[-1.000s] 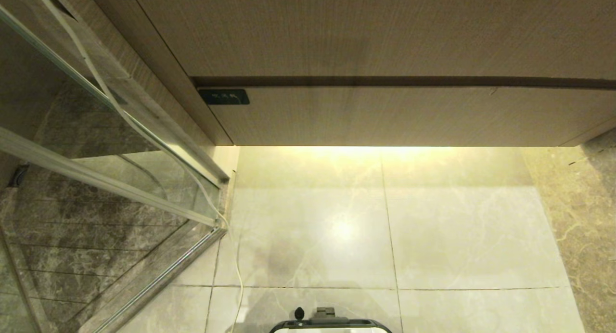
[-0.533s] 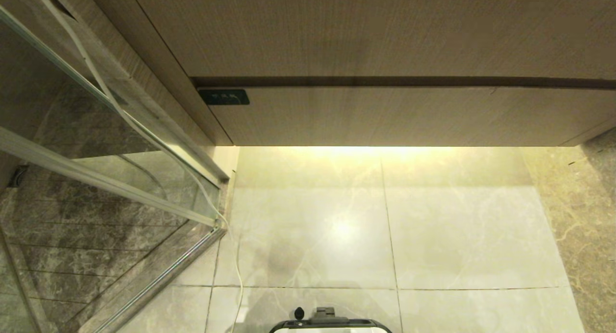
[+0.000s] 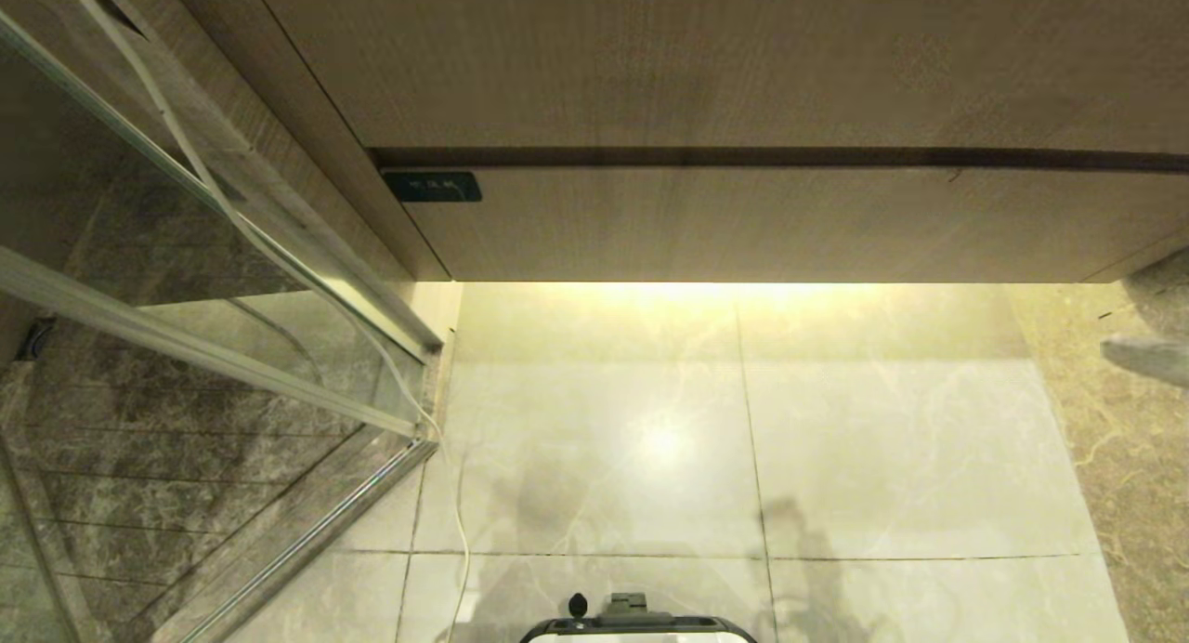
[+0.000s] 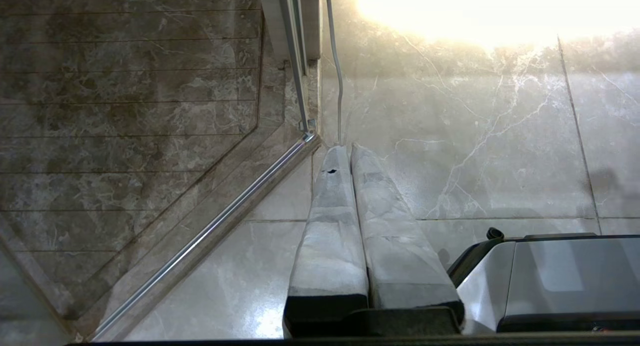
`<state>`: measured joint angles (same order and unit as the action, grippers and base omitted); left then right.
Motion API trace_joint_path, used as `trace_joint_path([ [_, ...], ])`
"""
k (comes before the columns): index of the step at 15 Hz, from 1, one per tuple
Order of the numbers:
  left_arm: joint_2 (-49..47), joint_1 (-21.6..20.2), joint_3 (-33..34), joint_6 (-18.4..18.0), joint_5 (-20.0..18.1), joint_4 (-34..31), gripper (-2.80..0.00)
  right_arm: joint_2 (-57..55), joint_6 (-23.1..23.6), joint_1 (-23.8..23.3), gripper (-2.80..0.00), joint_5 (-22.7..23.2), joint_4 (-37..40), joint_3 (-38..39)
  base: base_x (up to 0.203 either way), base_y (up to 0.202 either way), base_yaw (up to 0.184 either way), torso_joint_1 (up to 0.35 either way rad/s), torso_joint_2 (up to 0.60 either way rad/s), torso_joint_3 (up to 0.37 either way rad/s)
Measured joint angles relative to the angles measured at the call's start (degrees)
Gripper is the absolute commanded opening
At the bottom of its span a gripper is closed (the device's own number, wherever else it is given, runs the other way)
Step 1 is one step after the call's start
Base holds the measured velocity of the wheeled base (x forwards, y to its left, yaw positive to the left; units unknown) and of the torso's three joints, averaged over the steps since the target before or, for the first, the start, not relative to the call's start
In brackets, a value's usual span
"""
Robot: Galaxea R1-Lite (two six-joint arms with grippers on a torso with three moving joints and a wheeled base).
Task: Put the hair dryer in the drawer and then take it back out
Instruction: Pull open the drawer
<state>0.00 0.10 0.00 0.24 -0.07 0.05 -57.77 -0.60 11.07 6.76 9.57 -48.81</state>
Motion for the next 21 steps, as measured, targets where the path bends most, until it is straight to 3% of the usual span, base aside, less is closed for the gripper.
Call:
trace_joint_path([
  [5,0.0,0.0,0.0,0.0,0.0,0.0,-2.80,-18.4,16.7,-4.4,-2.80,10.9,-9.1,-2.0,0.000,0.000,0.000,0.000,0.00,0.000],
  [9,0.0,0.0,0.0,0.0,0.0,0.0,-2.80,-27.6,39.5,-11.9,-2.80,15.7,-9.6,-6.6,0.000,0.000,0.000,0.000,0.00,0.000],
  [10,0.0,0.0,0.0,0.0,0.0,0.0,-2.80,-28.8,43.0,-13.2,0.00,16.9,-9.5,-7.2,0.000,0.000,0.000,0.000,0.00,0.000],
  [15,0.0,0.0,0.0,0.0,0.0,0.0,-2.80,-31.7,40.5,-14.7,0.00,13.9,-12.2,-10.1,0.000,0.000,0.000,0.000,0.00,0.000],
  [17,0.0,0.0,0.0,0.0,0.0,0.0,-2.80,-32.6,41.2,-14.1,0.00,8.8,-18.6,-11.1,0.000,0.000,0.000,0.000,0.00,0.000],
  [19,0.0,0.0,0.0,0.0,0.0,0.0,-2.80,-33.5,44.4,-13.7,0.00,2.8,-26.5,-11.6,0.000,0.000,0.000,0.000,0.00,0.000],
  [21,0.0,0.0,0.0,0.0,0.0,0.0,-2.80,-34.1,49.3,-13.6,0.00,5.4,-30.2,-11.1,0.000,0.000,0.000,0.000,0.00,0.000],
])
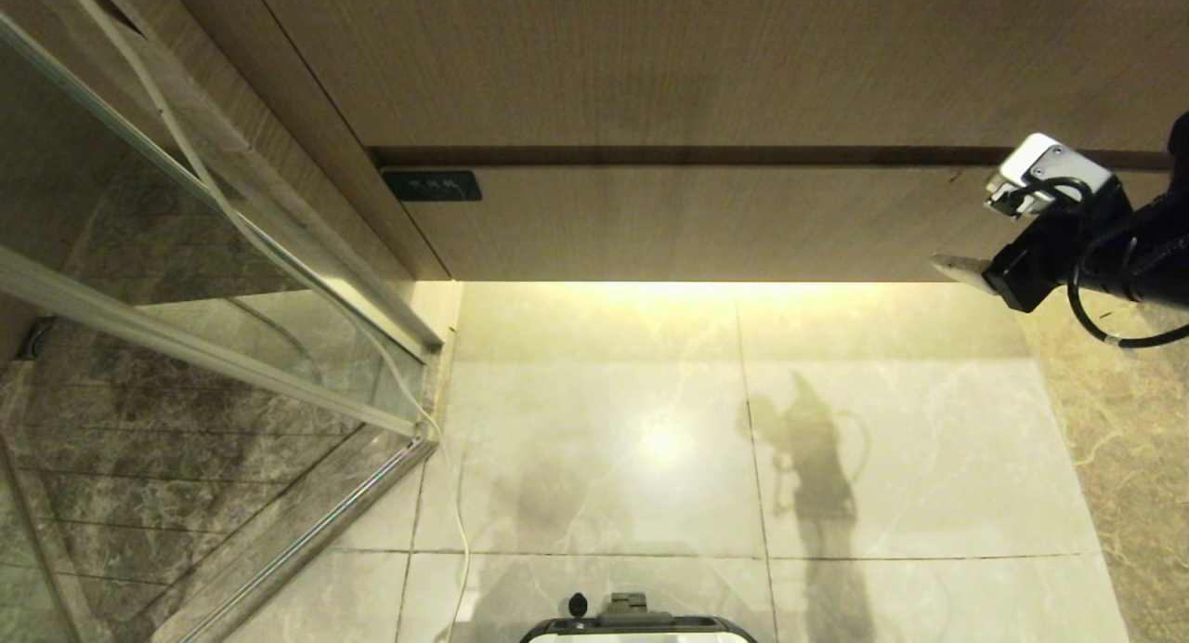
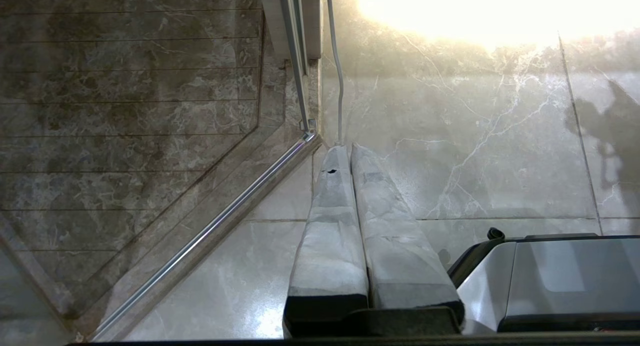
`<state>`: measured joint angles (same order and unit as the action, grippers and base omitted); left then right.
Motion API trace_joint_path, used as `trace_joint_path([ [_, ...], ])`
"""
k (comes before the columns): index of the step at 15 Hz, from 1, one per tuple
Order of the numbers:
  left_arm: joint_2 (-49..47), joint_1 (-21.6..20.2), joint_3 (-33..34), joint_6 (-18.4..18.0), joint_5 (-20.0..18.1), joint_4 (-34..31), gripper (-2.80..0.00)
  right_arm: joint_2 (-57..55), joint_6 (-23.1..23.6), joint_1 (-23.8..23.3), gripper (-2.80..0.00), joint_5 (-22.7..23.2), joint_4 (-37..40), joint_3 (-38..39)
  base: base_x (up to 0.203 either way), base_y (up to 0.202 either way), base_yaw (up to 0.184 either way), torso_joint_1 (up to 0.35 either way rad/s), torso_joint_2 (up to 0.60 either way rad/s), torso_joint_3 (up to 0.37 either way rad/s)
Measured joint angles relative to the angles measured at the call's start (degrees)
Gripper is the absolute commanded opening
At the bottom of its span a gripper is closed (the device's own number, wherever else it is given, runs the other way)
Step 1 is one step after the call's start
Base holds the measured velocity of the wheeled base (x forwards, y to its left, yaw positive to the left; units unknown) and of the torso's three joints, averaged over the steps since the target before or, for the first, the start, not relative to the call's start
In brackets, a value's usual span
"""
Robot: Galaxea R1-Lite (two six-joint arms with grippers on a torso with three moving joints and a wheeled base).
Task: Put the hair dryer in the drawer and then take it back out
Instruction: Pull open the drawer
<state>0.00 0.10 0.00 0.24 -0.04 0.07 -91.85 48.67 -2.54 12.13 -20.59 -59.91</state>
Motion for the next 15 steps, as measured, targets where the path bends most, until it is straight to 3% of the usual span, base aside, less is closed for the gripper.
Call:
trace_joint_path([
  [7,0.0,0.0,0.0,0.0,0.0,0.0,-2.80,-1.4,19.3,-5.9,0.00,16.4,-1.9,0.9,0.000,0.000,0.000,0.000,0.00,0.000],
  [9,0.0,0.0,0.0,0.0,-0.1,0.0,-2.80,-1.9,25.0,-8.7,0.00,18.7,-2.0,0.9,0.000,0.000,0.000,0.000,0.00,0.000],
  [15,0.0,0.0,0.0,0.0,0.0,0.0,-2.80,-4.4,28.9,-10.1,0.00,22.7,-2.0,-5.0,0.000,0.000,0.000,0.000,0.00,0.000],
])
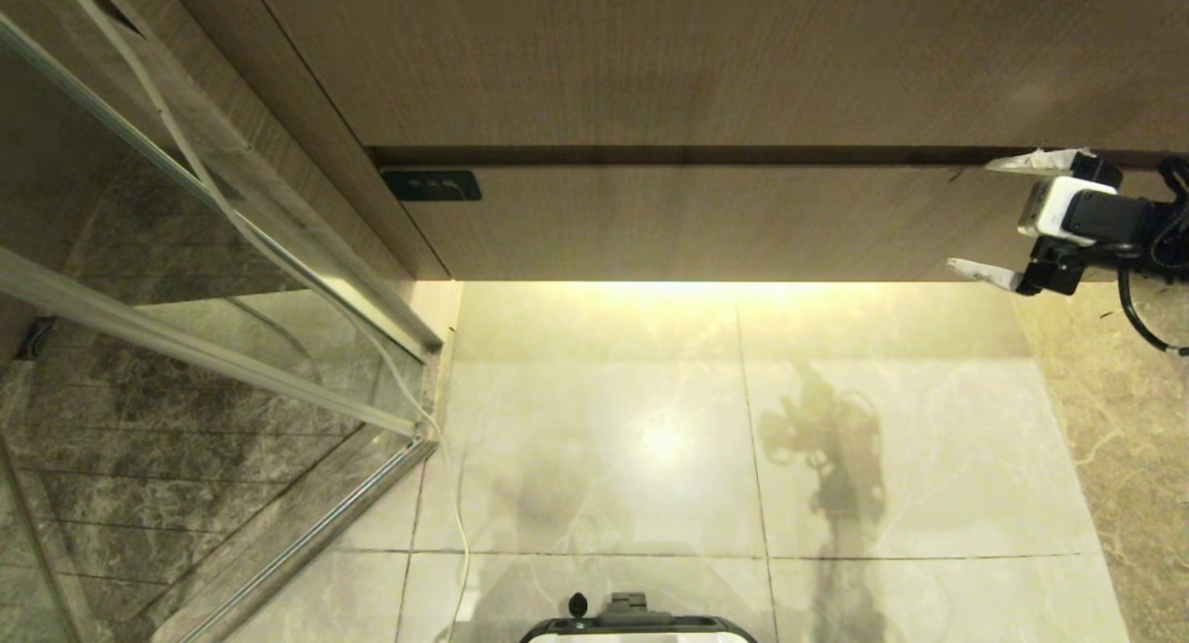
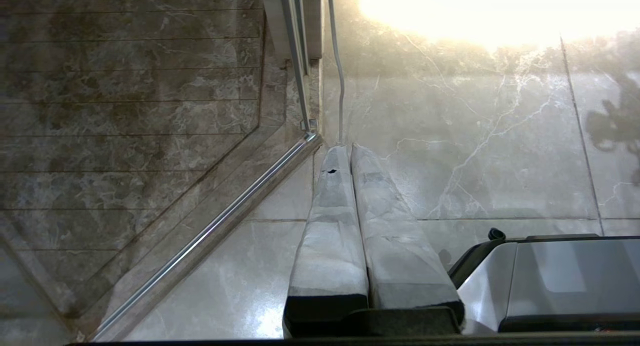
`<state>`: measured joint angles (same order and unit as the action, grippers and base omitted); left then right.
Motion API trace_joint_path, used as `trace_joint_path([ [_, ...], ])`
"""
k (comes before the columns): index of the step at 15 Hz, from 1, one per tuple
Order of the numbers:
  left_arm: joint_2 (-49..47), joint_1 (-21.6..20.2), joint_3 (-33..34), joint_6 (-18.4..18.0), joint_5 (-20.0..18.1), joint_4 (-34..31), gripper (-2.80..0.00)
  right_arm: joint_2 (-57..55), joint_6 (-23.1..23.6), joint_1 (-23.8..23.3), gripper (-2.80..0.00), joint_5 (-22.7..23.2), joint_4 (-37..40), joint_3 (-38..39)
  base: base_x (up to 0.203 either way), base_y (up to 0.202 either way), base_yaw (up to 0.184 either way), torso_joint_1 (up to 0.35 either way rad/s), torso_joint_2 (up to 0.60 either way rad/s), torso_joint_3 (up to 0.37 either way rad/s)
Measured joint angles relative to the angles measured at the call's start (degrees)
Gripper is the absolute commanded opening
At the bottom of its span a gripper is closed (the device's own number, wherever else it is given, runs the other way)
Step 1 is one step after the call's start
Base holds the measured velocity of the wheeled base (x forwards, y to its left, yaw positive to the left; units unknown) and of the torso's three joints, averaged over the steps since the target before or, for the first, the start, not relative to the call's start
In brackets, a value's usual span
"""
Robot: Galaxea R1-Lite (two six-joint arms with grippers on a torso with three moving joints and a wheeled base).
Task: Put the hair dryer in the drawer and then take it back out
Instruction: Pull open the drawer
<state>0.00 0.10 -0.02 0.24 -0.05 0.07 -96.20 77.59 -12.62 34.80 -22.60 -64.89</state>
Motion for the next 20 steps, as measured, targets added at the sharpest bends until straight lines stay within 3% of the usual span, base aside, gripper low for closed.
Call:
trace_joint_path([
  [15,0.0,0.0,0.0,0.0,0.0,0.0,-2.80,-7.5,1.9,0.4,0.00,0.6,-0.2,-7.3,0.000,0.000,0.000,0.000,0.00,0.000],
  [20,0.0,0.0,0.0,0.0,0.0,0.0,-2.80,-10.4,1.4,0.4,0.00,0.5,-4.9,-9.4,0.000,0.000,0.000,0.000,0.00,0.000],
])
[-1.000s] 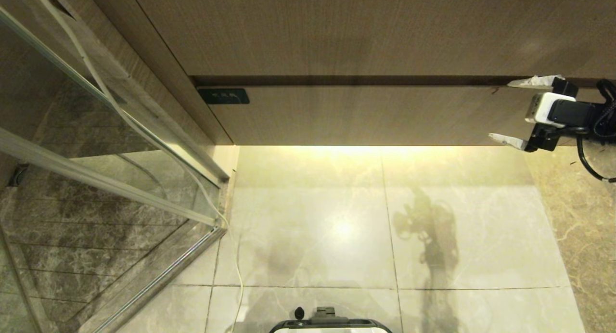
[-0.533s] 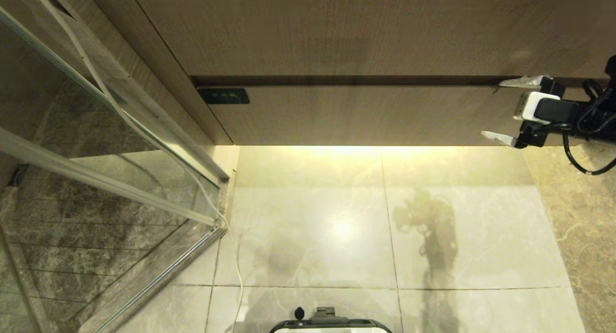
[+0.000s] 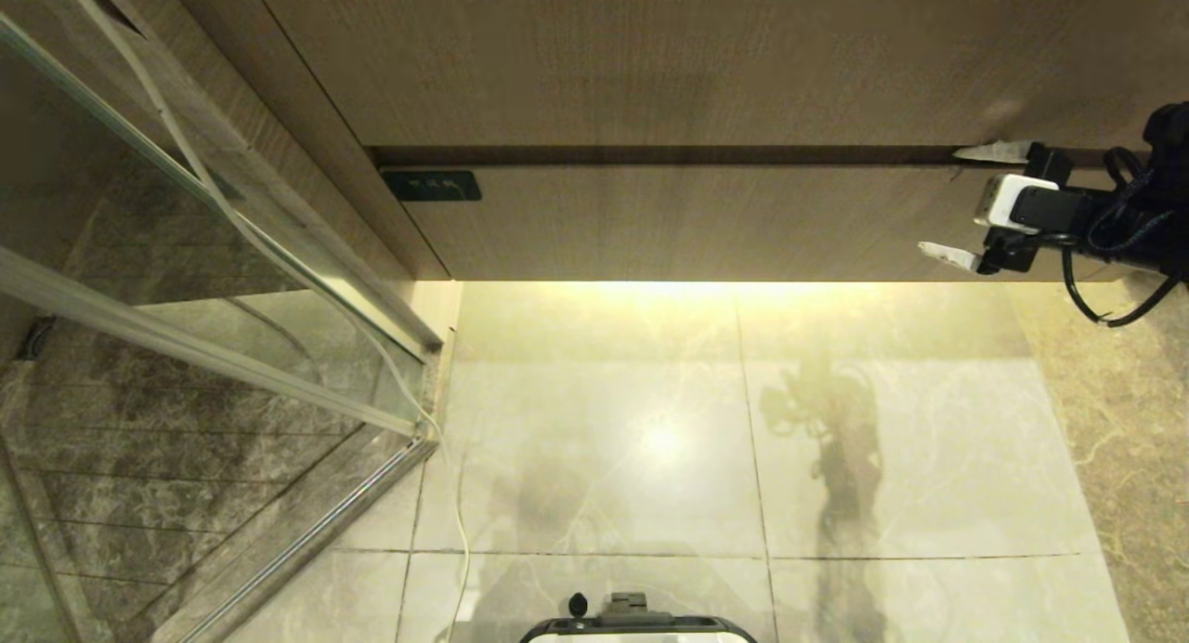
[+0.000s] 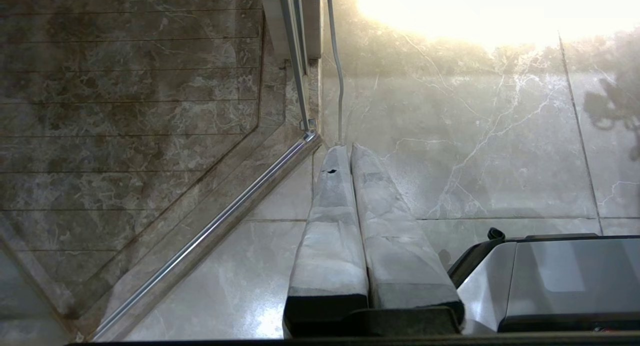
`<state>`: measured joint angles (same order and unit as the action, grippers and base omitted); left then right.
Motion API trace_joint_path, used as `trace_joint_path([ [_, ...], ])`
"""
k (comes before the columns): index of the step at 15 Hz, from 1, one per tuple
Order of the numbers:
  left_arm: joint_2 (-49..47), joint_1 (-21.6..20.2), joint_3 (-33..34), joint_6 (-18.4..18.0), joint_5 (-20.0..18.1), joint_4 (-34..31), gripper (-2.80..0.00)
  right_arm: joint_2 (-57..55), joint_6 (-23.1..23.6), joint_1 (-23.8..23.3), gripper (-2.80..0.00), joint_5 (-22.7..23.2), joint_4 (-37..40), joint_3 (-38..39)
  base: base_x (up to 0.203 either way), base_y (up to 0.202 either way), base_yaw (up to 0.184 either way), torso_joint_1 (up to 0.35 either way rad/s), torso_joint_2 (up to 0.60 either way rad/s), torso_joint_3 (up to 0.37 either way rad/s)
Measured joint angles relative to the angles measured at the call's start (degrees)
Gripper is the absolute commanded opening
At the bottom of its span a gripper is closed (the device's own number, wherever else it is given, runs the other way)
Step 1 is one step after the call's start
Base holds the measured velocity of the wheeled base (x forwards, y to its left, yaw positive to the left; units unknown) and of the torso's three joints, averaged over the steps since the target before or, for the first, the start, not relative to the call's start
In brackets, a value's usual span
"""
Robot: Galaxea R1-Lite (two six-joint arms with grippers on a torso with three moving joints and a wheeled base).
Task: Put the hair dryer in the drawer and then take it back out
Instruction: Pull open the drawer
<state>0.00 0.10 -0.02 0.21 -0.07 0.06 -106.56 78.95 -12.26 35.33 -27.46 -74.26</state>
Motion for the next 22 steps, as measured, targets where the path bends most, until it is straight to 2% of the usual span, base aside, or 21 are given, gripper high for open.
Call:
trace_joint_path([
  [4,0.0,0.0,0.0,0.1,0.0,0.0,-2.80,-1.8,0.4,-0.1,0.00,-0.3,0.0,-0.4,0.000,0.000,0.000,0.000,0.00,0.000],
  [11,0.0,0.0,0.0,0.0,0.0,0.0,-2.80,-4.8,-0.3,0.0,0.00,-5.6,1.5,-1.2,0.000,0.000,0.000,0.000,0.00,0.000],
  [15,0.0,0.0,0.0,0.0,0.0,0.0,-2.80,-4.2,-0.5,-0.1,0.00,-7.5,5.8,-1.3,0.000,0.000,0.000,0.000,0.00,0.000],
  [19,0.0,0.0,0.0,0.0,0.0,0.0,-2.80,-1.0,-1.2,-0.3,0.00,-10.1,17.6,-0.6,0.000,0.000,0.000,0.000,0.00,0.000],
  [22,0.0,0.0,0.0,0.1,0.0,0.0,-2.80,0.4,-1.6,-0.6,0.00,-11.3,21.0,0.6,0.000,0.000,0.000,0.000,0.00,0.000],
])
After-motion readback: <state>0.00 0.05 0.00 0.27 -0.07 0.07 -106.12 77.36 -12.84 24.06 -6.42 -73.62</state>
